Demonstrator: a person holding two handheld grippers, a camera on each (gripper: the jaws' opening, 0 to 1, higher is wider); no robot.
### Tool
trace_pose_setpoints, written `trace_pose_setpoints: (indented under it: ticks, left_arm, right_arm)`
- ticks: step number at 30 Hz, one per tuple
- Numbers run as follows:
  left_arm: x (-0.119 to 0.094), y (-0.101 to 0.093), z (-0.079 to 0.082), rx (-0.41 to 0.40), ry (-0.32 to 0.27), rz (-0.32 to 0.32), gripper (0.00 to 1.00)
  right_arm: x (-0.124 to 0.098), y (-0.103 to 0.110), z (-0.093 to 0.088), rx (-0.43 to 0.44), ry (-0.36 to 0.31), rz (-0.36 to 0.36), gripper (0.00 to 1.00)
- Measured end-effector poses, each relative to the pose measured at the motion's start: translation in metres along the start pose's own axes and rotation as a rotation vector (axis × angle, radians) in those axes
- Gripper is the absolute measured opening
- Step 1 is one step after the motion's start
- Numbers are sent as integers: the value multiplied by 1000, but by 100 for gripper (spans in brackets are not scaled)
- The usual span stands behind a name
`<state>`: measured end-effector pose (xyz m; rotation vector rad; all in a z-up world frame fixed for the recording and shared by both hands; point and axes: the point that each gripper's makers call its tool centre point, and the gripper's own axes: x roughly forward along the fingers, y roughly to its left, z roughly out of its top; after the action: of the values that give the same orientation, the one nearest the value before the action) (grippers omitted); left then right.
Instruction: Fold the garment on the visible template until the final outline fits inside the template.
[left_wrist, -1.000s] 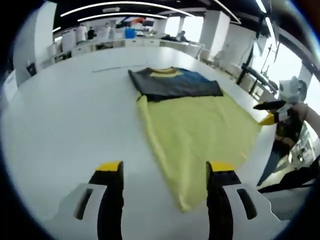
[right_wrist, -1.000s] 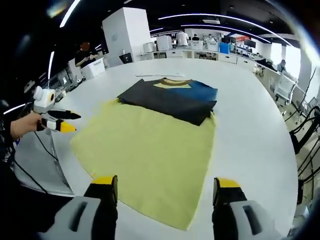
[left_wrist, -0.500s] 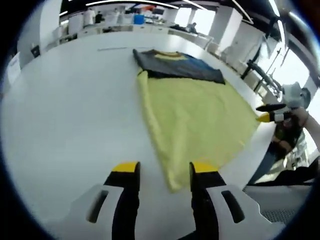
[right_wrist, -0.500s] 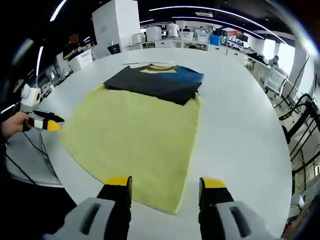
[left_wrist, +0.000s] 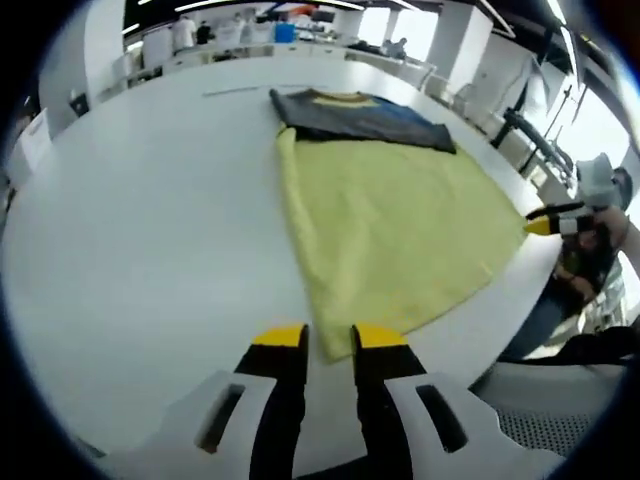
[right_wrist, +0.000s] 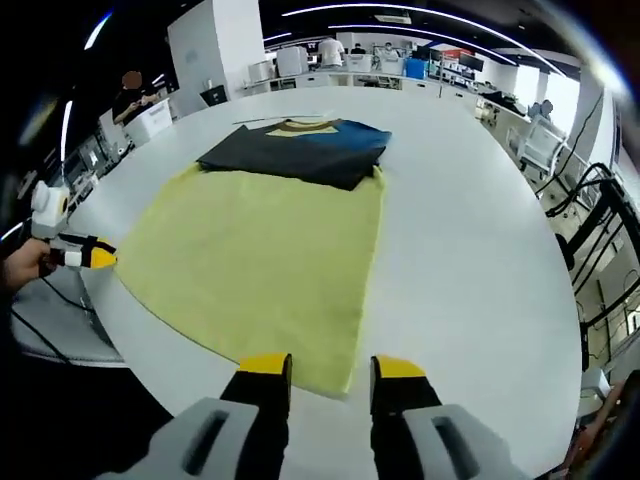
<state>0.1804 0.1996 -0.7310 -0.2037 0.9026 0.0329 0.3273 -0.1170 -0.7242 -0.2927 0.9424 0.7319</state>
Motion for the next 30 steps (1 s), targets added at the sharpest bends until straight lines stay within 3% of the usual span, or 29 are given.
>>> trace_pose_setpoints:
  ticks: [5, 12, 15, 22, 30]
  left_arm:
    - [0, 1, -4, -50, 29, 43, 4]
    - [1, 2, -2, -78, 38, 47, 1]
    - [1, 2, -2, -87, 45, 46, 0]
    - [-5, 2, -3, -107, 46, 19, 0]
    - [-16, 1, -6, -39, 60, -2, 0]
  right_arm:
    - [1, -1, -4, -7, 8, -14, 15]
    - [4, -1, -3, 0, 7, -8, 8]
    - [4, 0, -2, -10, 10, -7, 0]
    - [2, 1, -2, -18, 11, -6, 0]
    - [-7, 10, -7, -25, 23, 12, 0]
